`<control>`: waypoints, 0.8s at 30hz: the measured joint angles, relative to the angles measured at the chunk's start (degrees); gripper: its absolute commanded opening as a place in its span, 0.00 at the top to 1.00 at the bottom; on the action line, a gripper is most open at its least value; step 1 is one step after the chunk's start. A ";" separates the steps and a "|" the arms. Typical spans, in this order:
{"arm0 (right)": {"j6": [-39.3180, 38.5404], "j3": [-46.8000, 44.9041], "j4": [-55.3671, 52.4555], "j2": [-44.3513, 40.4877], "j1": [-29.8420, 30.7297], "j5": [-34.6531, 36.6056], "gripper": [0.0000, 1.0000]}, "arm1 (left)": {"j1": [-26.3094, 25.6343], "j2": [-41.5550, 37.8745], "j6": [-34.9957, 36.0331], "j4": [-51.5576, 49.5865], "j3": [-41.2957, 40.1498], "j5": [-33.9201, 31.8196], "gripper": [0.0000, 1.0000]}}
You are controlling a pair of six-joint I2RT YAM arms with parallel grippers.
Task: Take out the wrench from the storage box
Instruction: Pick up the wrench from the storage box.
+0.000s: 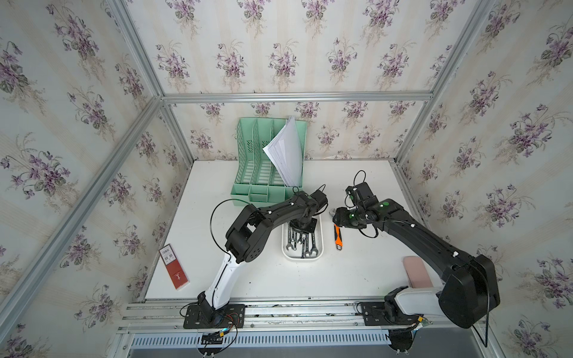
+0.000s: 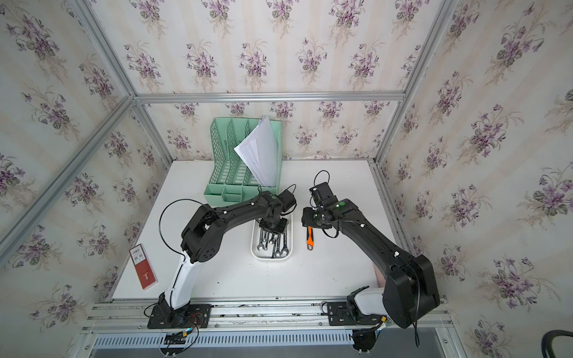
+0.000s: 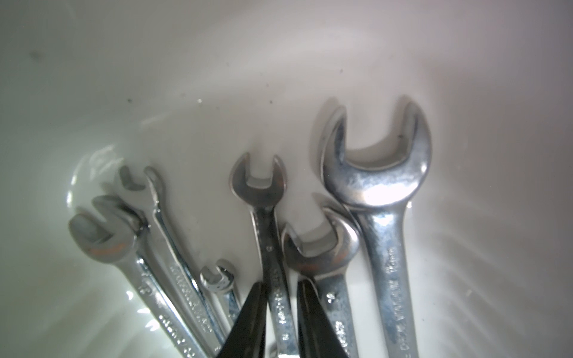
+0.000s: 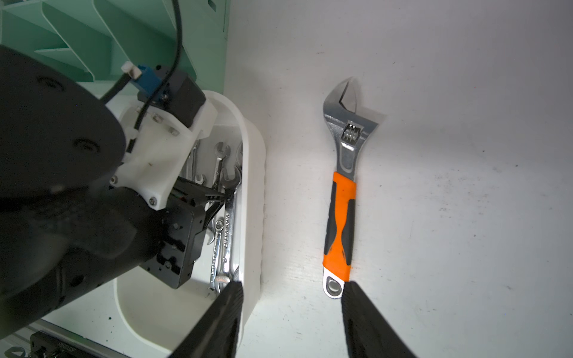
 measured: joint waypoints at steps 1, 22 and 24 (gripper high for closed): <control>0.00 0.00 0.00 0.00 0.00 0.00 0.43 | 0.00 0.02 -0.02 -0.04 0.02 -0.02 0.80; -0.17 0.17 -0.04 -0.17 0.00 0.00 0.43 | 0.46 -2.25 -0.28 -1.14 0.17 -1.92 0.87; -0.17 0.17 -0.04 -0.28 0.00 -0.02 0.43 | 0.66 -3.17 -0.09 -1.55 0.20 -2.23 0.87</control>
